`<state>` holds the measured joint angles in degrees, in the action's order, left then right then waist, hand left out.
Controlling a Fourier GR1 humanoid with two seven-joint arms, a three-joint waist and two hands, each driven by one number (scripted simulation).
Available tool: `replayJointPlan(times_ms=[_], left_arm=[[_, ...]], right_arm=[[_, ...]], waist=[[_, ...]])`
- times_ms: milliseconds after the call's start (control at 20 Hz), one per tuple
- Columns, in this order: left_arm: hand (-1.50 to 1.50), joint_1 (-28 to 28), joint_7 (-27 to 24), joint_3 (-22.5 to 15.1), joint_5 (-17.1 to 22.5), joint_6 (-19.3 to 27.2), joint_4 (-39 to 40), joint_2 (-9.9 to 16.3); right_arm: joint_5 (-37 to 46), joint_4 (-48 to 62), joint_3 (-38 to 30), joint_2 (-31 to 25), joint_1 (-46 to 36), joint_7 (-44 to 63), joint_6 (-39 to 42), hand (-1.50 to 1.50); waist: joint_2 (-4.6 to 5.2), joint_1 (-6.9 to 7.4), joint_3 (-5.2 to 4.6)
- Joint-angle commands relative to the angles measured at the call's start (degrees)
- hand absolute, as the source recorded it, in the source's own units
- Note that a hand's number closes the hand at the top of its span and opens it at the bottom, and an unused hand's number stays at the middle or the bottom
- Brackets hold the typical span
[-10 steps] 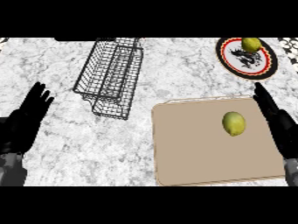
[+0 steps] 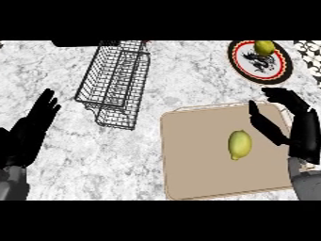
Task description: Pick the lemon from the tray and place it in the tiered basket
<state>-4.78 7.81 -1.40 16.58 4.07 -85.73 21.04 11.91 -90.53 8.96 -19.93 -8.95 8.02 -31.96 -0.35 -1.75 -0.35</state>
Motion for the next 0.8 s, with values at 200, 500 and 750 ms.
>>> replayJointPlan(times_ms=[200, 500, 750], left_arm=[[0.0, 2.29, 1.49, -1.98, -1.59, -1.43, -3.58, 1.21], [0.0, 3.39, 0.55, -1.17, -1.84, -0.29, -2.44, 0.51], [0.0, 1.88, 2.11, -1.17, -1.4, -0.99, -3.2, 1.25]], right_arm=[[29.9, 2.61, 3.92, 8.61, -0.4, 13.05, -22.8, -1.5], [46.7, 2.58, 2.9, 2.2, 3.06, 27.8, -4.88, -1.5], [48.77, 2.02, 8.57, 2.87, 2.77, 40.15, 16.7, -1.5]], waist=[[-0.01, 2.03, 0.08], [-0.53, 0.2, -0.54], [-0.47, 1.2, -0.54]])
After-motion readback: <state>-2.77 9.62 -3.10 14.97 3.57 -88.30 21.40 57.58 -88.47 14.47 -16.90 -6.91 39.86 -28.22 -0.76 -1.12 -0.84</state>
